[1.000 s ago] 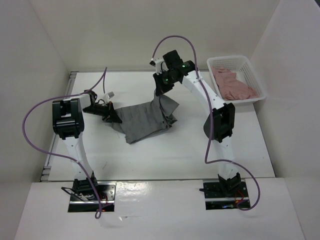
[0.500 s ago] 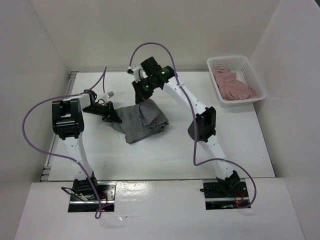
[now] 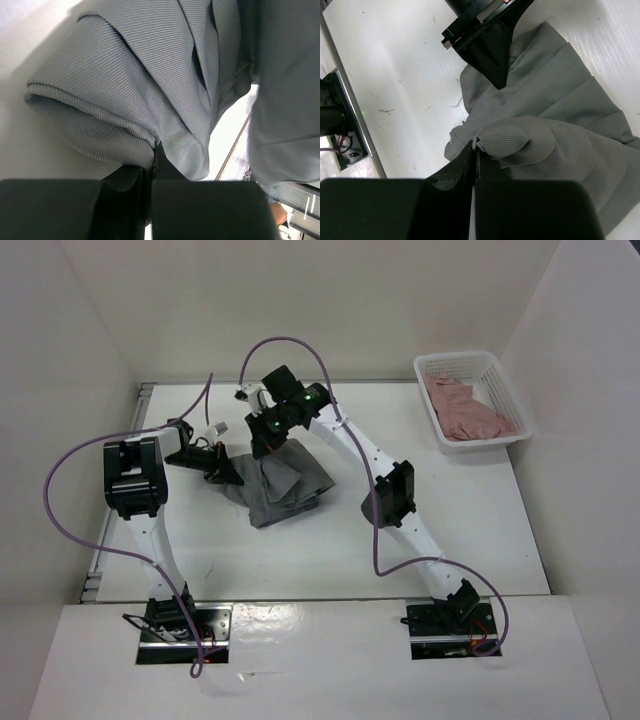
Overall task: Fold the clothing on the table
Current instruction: Fold the skirt
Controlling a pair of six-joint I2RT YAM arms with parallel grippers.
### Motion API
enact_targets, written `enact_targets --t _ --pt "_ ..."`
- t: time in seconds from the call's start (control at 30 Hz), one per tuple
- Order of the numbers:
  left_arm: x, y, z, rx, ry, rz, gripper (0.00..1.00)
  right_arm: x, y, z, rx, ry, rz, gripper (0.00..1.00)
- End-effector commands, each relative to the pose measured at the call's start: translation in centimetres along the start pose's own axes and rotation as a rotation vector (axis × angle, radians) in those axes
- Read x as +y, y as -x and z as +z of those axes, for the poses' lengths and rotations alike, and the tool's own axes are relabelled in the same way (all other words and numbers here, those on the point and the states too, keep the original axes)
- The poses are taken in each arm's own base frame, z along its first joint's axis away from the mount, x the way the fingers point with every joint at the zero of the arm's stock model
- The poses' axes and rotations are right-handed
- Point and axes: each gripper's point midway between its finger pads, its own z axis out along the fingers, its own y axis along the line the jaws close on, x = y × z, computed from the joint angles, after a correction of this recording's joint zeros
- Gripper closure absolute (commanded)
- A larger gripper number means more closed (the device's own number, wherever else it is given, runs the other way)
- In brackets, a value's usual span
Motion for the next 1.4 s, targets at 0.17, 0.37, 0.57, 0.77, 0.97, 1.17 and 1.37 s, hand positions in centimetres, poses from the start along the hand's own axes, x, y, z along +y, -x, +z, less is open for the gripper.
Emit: enact_targets --t 0.17,0.37,0.57,0.77,0.97,1.17,1.37 --pt "-2.1 0.4 -0.6 -0.025 -0.054 0.057 1.0 0.9 -0.2 4.0 -0.03 0.147 -0.016 1.0" --pt "-2.2 0.7 -0.7 -0.03 -0.053 0.065 1.0 2.5 -0.2 5.8 -0.057 0.28 -0.036 1.0" --pt "-2.2 0.5 -0.3 -0.018 -0.057 0.062 1.0 4.4 -1.8 6.9 -0.021 0.391 -0.054 0.57" --pt "-2.2 0.5 -0.3 -0.018 -0.057 0.062 1.0 5.4 -0.6 6.0 -0.054 0.386 -0.108 0.35" --pt "-2.5 0.5 -0.4 -0.015 -0.067 0.063 0.96 5.4 1.2 4.4 -0.09 0.32 -0.136 0.24" --pt "-4.3 1.5 -2.1 -0.041 -0.029 0.138 0.47 2.9 5.6 -3.1 -0.205 0.188 -0.139 0.18" --pt "-6.9 2.6 -4.9 -0.099 -0.01 0.2 0.08 1.9 7.6 -9.4 -0.269 0.057 -0.15 0.08"
